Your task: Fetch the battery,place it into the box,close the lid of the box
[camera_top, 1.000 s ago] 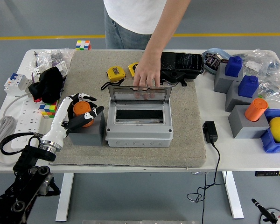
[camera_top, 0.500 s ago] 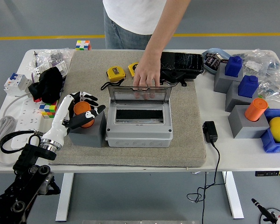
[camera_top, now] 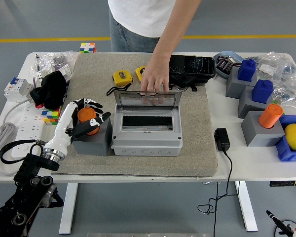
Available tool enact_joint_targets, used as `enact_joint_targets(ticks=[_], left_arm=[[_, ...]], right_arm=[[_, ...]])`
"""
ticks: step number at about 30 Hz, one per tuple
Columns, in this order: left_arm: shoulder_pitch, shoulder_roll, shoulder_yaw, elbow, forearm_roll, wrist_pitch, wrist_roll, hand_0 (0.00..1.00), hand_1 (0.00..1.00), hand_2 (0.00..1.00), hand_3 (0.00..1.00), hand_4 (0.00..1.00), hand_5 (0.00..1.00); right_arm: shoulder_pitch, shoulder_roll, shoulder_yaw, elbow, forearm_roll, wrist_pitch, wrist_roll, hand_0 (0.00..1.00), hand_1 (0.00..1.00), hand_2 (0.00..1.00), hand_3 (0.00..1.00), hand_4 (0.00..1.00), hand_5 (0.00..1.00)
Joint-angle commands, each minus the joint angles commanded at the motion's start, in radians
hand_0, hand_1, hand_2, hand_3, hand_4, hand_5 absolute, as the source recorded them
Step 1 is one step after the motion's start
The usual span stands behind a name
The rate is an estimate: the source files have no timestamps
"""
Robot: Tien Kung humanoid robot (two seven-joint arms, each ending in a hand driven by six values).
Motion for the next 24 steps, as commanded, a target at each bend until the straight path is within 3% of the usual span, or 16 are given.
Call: enact_joint_targets(ticks=[1,6,7,12,13,18,19,24], left_arm=[[0.000,0.000,0.000,0.000,0.000,0.000,0.000,0.315,0.416,0.374,0.402,0.998,0.381],[0.000,-0.001,0.000,0.001,0.003,0.005,-0.001,0.315,0.416,0.374,0.402,0.998,0.381],[0.000,-0.001,0.000,-0.001,0.005,0.006,0.000,0.279,0.345,0.339,0.357,0.998,0.347],[0.000,-0.002,0.002,0.001,0.020,0.007,0.004,0.279,0.345,0.339,0.357,0.998,0.347],[0.000,-0.002,0.002,0.002,0.023,0.007,0.004,0.272,0.338,0.333,0.347,0.998,0.205],[0.000,-0.003,0.002,0.000,0.040,0.013,0.010,0.272,0.338,0.333,0.347,0.998,0.205],[0.000,-0.003,0.002,0.000,0.043,0.014,0.011,0.242,0.320,0.323,0.340,0.998,0.124],[0.001,-0.003,-0.001,-0.001,0.058,0.025,0.016,0.242,0.320,0.323,0.340,0.998,0.124]], right_arm=[[0.000,0.000,0.001,0.000,0.000,0.000,0.000,0.872,0.842,0.813,0.855,0.998,0.998],[0.000,0.000,0.005,0.000,-0.003,0.000,-0.001,0.872,0.842,0.813,0.855,0.998,0.998],[0.000,0.000,0.005,0.000,-0.003,0.000,0.000,0.871,0.842,0.813,0.855,0.998,0.998],[0.001,-0.001,0.006,0.000,-0.002,0.000,0.000,0.871,0.842,0.813,0.855,0.998,0.998],[0.001,-0.001,0.008,0.000,-0.003,0.000,0.000,0.871,0.842,0.814,0.854,0.998,0.998],[0.001,-0.001,0.012,0.000,-0.006,-0.001,0.000,0.871,0.842,0.814,0.854,0.998,0.998],[0.001,-0.001,0.012,0.000,-0.006,-0.001,0.000,0.871,0.842,0.814,0.856,0.998,0.998],[0.000,0.001,0.010,0.000,-0.003,-0.001,0.001,0.871,0.842,0.814,0.856,0.998,0.998]])
